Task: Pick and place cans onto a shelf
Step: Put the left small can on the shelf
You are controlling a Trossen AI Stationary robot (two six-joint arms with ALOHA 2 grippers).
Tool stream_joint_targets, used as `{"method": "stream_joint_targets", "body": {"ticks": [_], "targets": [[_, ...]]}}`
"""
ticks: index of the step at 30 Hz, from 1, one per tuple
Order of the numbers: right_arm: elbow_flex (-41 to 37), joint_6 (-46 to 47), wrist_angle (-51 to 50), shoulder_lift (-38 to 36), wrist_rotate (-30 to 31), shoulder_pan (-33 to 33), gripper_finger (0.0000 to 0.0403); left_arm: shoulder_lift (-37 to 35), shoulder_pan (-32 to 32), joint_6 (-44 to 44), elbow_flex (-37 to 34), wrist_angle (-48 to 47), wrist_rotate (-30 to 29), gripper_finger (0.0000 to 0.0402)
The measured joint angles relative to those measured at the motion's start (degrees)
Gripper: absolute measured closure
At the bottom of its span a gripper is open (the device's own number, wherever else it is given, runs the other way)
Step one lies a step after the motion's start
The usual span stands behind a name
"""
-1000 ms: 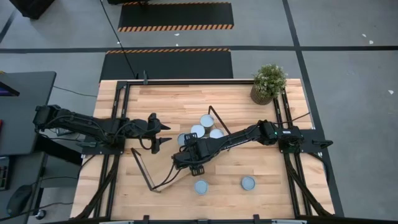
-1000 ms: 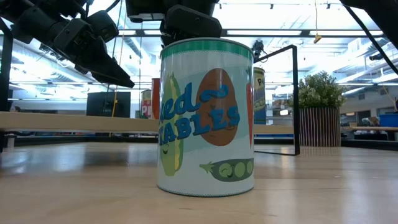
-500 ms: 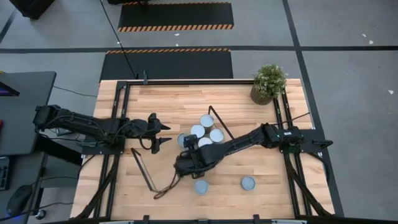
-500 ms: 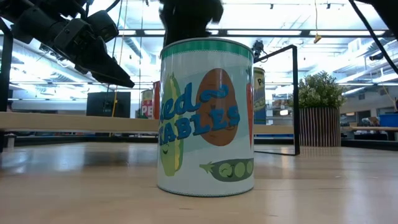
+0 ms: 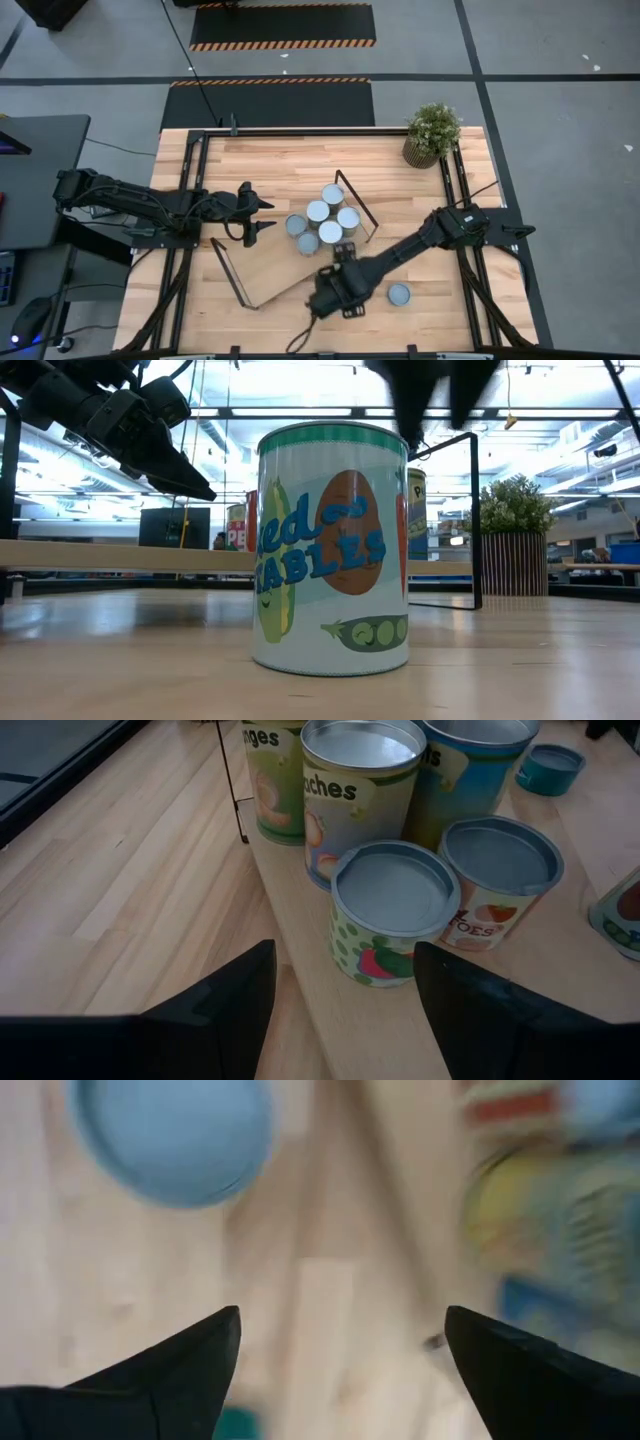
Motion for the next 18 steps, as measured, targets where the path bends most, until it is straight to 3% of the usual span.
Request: {"method": "stream_joint_targets", "body": {"ticks": [6,13,18], "targets": [[-8.0,8.3,2.0,-3.5,-2.9,3.1,0.0050,0.0,0.0,-0.3,0.0,0.0,0.0,0.0159],[-30.1,14.9,17.8,-14.2,-6.4,3.8,0.0053,0.0,0.0,-0.3,0.0,0.0,0.0,0.0159],[-42.9,19.8,25.4,-18.5,-12.5,3.7,0.0044,0.0,0.0,-0.2,0.0,0.0,0.0,0.0159]]}}
